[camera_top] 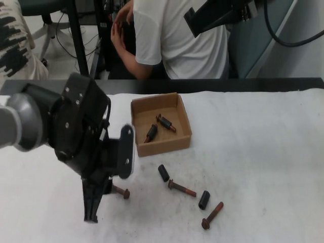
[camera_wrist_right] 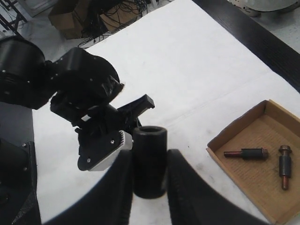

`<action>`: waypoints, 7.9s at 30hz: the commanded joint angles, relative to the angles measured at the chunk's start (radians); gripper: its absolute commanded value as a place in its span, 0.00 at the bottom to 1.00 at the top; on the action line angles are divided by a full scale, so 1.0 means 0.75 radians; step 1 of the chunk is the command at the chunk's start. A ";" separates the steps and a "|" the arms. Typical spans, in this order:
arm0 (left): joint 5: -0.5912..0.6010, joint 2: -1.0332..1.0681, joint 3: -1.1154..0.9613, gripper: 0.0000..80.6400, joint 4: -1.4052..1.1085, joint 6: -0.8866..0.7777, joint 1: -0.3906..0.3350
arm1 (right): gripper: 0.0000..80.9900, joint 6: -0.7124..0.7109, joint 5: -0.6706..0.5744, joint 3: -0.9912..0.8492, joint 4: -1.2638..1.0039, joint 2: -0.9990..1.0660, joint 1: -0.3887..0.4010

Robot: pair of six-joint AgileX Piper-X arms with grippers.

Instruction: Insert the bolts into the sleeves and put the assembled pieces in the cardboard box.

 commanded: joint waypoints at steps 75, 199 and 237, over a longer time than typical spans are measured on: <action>-0.026 0.007 -0.112 0.00 -0.291 -0.657 -0.104 | 0.01 0.024 -0.075 -0.002 -0.072 -0.034 -0.077; 1.041 -0.301 0.017 0.00 -1.779 -2.322 0.307 | 0.01 0.964 0.102 0.985 -2.200 -0.021 0.303; 1.164 -0.301 0.101 0.00 -1.767 -2.348 0.307 | 0.01 0.995 0.129 1.043 -2.318 -0.021 0.321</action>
